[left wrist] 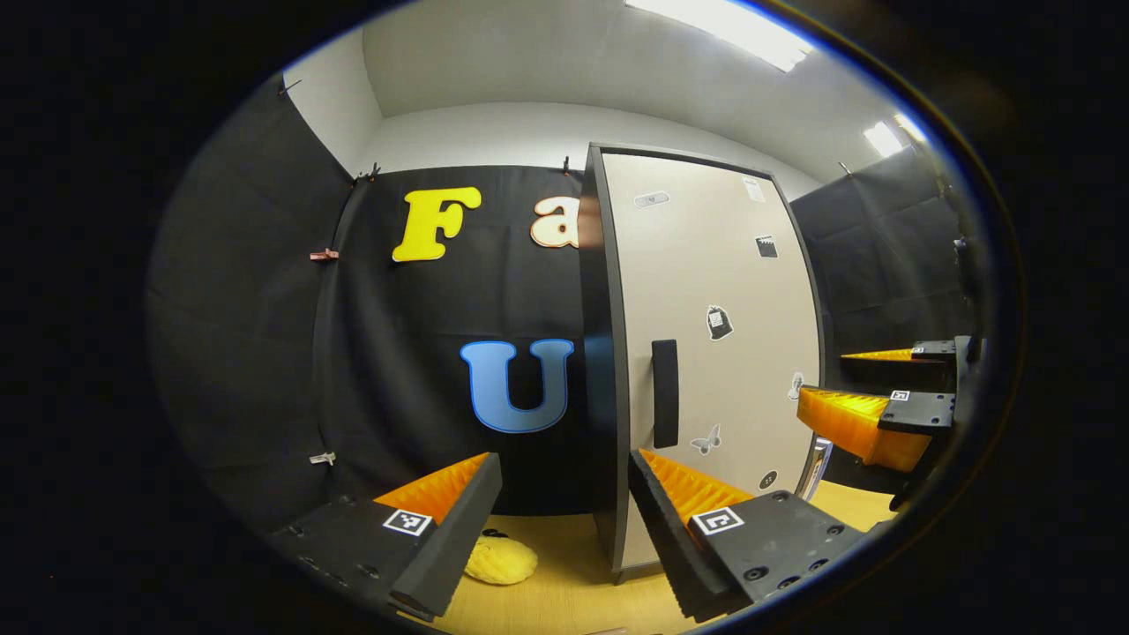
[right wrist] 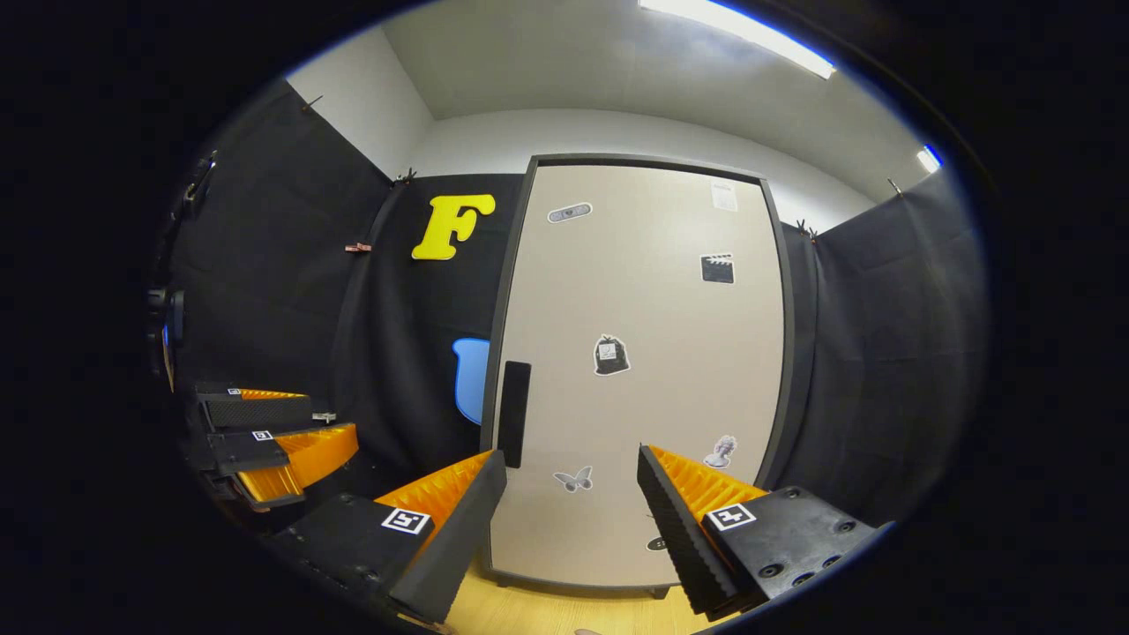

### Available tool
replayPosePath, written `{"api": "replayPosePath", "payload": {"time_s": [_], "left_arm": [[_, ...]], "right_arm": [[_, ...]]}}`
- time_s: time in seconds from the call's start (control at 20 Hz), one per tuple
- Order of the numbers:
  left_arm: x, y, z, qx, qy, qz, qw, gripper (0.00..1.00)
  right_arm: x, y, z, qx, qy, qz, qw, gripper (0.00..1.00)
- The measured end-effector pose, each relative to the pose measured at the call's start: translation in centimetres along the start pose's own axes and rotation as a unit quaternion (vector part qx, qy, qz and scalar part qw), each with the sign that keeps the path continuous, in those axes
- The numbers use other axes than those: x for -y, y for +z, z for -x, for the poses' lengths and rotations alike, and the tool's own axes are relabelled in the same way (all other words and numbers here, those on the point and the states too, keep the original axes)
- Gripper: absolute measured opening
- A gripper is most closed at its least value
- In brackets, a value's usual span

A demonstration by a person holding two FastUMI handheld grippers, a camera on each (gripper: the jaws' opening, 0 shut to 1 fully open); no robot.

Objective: Open the cabinet door with the right hand, grasp the bottle in the cabinet with the left hand and place it on the coaster, then close the cabinet door with the right hand.

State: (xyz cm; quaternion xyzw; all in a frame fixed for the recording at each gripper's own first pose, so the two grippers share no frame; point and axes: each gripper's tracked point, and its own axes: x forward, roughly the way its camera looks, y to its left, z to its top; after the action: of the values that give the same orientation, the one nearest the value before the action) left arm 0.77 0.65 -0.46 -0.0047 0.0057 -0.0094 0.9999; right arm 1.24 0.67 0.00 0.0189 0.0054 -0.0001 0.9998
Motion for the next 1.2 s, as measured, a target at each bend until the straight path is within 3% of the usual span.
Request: {"api": "replayPosePath", "payload": {"time_s": [0.45, 0.95, 1.2], "left_arm": [[-4.1, -1.0, -1.0, -0.009, 0.011, 0.0, 1.0, 0.91], [-7.7, -3.4, -4.2, -0.023, -0.001, 0.004, 1.0, 0.92], [-8.4, -5.1, -5.4, -0.037, -0.013, 0.027, 0.999, 0.92]], "right_arm": [[-3.9, 0.9, -5.1, 0.024, 0.021, -0.024, 0.999, 0.97], [-6.5, -3.0, -13.0, -0.005, -0.012, 0.004, 1.0, 0.97], [-5.5, -5.0, -16.0, -0.03, -0.043, -0.01, 0.999, 0.9]]}}
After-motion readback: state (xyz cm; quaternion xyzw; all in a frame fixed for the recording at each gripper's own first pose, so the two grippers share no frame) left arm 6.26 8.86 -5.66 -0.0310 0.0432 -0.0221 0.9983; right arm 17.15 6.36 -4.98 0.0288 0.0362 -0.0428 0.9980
